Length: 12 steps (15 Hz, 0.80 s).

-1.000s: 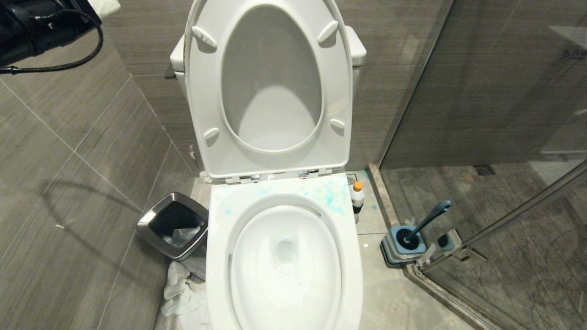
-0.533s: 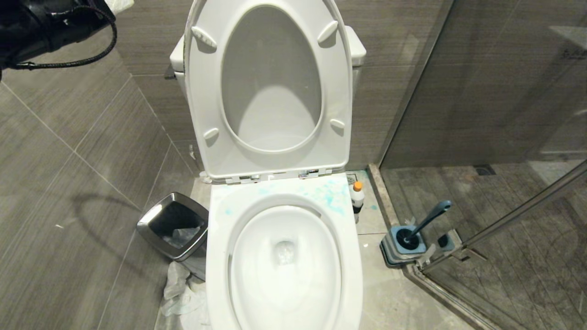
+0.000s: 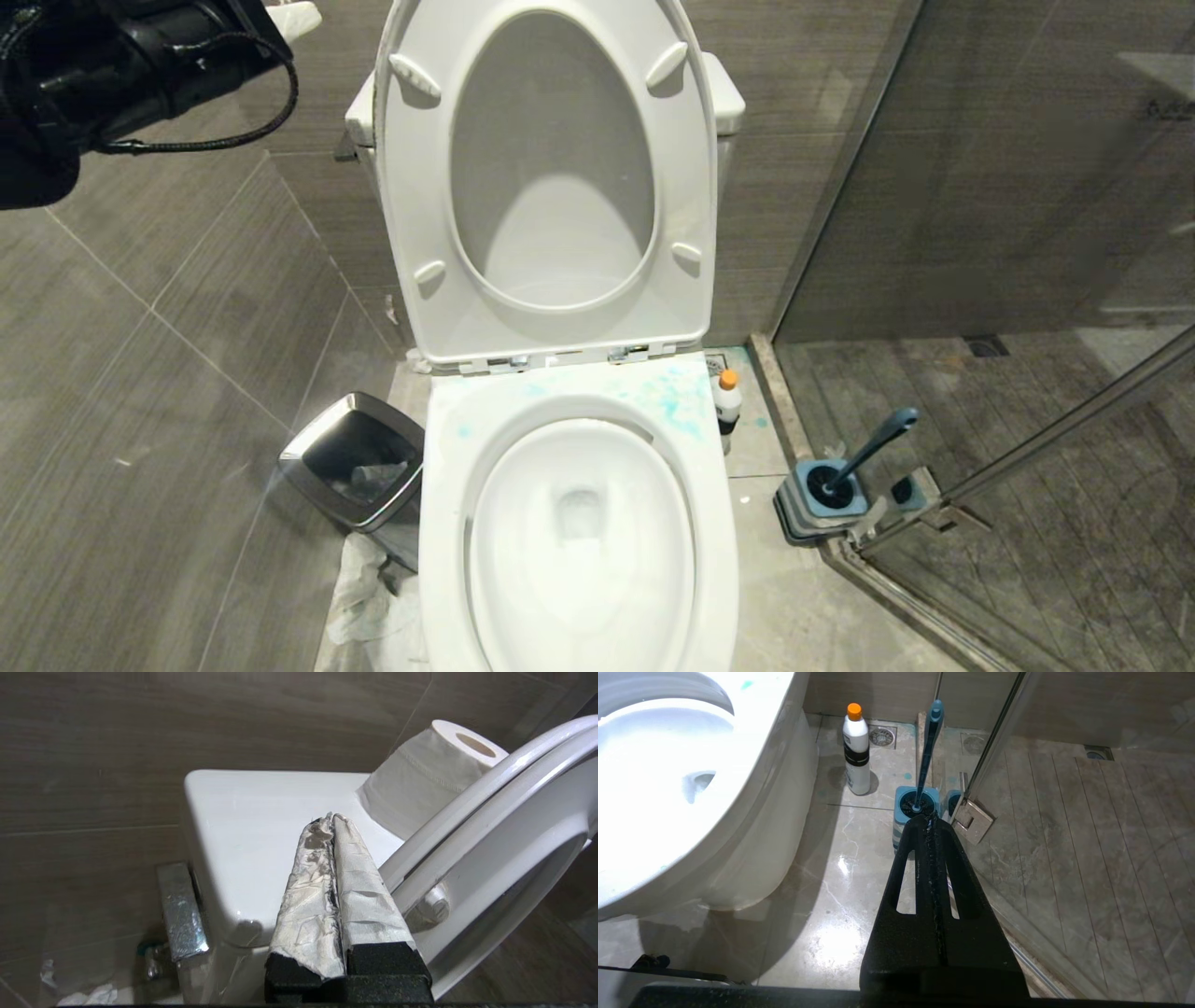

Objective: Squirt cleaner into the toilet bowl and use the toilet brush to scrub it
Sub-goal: Close the toilet lid

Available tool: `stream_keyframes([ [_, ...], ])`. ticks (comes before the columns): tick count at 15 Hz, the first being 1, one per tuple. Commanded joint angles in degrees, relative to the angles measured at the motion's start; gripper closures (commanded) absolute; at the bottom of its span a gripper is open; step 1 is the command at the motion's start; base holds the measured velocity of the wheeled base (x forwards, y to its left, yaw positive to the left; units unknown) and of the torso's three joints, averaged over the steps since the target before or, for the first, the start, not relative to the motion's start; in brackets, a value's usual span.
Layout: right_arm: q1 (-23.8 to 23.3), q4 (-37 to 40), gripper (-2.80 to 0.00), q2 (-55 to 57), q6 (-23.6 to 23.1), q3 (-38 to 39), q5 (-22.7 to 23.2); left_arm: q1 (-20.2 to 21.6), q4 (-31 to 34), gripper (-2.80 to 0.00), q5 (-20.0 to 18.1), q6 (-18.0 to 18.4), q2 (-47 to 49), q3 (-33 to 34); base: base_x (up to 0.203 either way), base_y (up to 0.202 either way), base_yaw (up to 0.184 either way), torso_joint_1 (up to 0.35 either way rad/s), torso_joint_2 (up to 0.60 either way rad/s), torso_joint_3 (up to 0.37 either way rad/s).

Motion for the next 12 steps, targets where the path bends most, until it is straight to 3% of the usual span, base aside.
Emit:
stream_keyframes([
  [1,0.0,0.0,0.0,0.09,-0.04,0.01,0.06,-0.85,-2.1,0.0,1.43,-0.57,1.76,0.0,0.0,0.0,0.0,0.0,0.0,0.0],
  [5,-0.08,0.0,0.0,0.09,-0.04,0.01,0.06,-1.6,-8.47,0.0,6.47,-2.17,4.29,0.0,0.0,0.0,0.0,0.0,0.0,0.0],
  [12,0.0,0.0,0.0,0.09,-0.04,0.01,0.06,-4.52,-10.93,0.0,6.55,-1.71,6.63,0.26,0.0,0.0,0.0,0.0,0.0,0.0],
])
